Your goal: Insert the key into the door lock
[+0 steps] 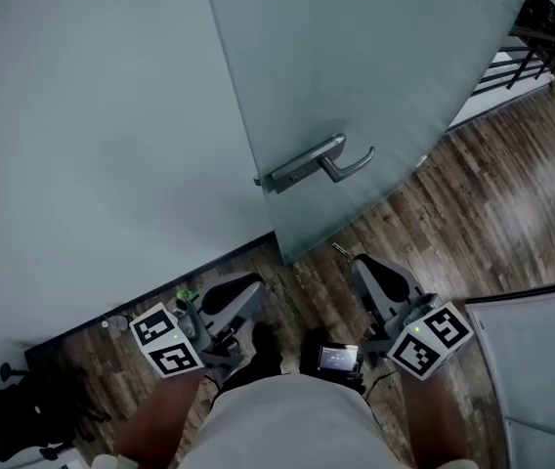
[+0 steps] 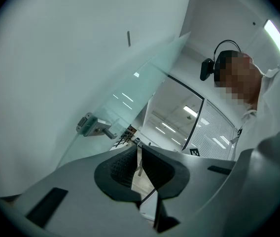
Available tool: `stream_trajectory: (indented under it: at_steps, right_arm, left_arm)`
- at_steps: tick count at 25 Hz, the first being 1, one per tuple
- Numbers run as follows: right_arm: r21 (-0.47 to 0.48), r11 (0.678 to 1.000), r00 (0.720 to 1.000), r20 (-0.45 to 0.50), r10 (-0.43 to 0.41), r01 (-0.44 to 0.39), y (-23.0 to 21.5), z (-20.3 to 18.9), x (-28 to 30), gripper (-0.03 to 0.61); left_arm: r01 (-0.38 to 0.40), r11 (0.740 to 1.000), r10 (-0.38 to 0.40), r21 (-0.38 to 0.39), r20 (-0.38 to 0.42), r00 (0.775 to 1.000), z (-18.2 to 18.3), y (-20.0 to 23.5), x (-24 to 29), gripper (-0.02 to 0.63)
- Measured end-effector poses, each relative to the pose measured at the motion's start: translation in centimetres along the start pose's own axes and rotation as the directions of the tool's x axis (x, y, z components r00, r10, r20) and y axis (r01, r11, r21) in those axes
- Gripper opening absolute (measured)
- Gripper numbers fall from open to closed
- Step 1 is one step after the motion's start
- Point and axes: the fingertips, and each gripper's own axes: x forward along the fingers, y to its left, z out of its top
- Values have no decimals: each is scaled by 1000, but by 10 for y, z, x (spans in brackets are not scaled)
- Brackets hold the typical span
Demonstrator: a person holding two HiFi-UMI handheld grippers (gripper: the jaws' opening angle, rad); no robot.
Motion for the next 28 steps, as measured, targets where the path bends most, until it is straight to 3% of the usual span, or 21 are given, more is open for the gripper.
stream_trajectory:
  at_steps: [21,28]
  right_arm:
    - [-39,999,999,-33,29,-31,-9,5,62,14]
    - [-73,997,999,-41,24,-27,-13,8,79,14]
  left_arm:
    - [-35,999,35,6,-24,999,17,43,11,20]
    - [-64,997,66,44,-45,997,23,59,19,25]
